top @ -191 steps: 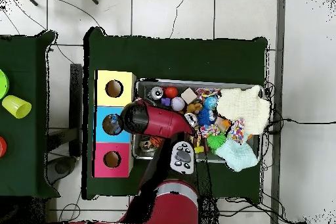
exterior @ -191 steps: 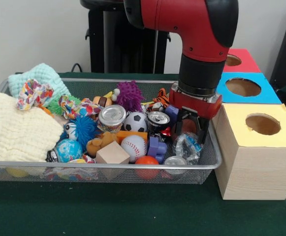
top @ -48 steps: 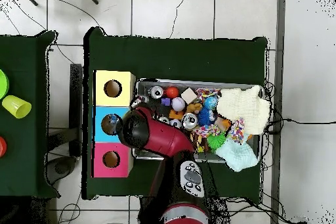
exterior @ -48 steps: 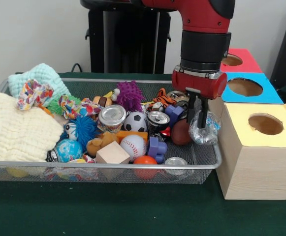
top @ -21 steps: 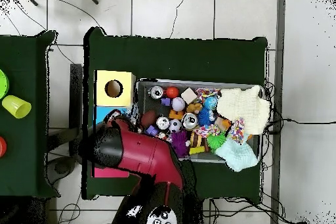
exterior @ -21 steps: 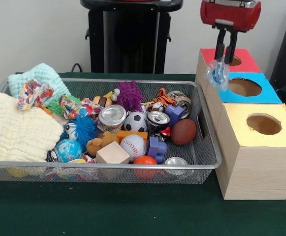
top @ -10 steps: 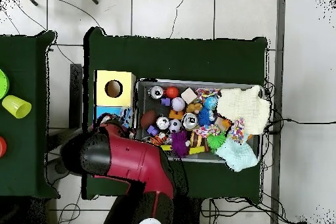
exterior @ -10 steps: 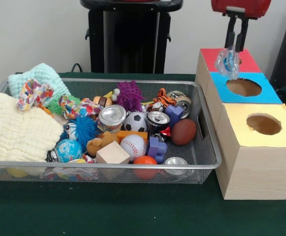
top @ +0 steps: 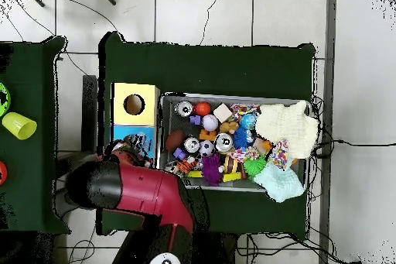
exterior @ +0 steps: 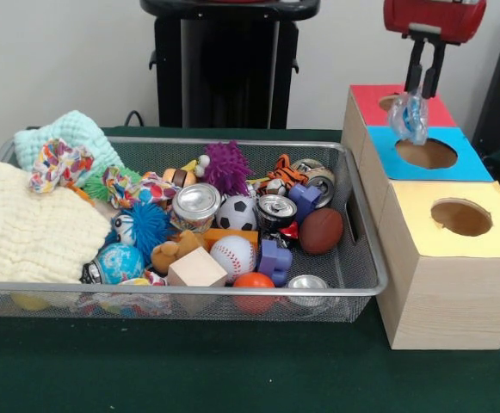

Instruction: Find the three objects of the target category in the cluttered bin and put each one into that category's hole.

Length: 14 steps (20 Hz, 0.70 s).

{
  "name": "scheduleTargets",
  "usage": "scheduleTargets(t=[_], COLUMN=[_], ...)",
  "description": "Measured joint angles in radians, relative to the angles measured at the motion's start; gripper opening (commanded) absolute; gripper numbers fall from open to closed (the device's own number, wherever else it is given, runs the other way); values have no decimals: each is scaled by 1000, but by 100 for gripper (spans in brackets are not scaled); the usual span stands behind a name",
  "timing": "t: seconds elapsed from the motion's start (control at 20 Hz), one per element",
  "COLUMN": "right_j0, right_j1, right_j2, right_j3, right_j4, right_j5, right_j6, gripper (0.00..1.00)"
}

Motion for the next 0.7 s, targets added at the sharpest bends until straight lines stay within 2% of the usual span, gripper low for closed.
scheduleTargets(t=[0.35, 0.7], right_j0=[-60, -72], right_j1=[31, 41], right_j2=[19, 21], right_j3=[6, 8], right_j4=[0, 0], right_j5=[-46, -99], right_j6=[0, 0], gripper=[0, 0])
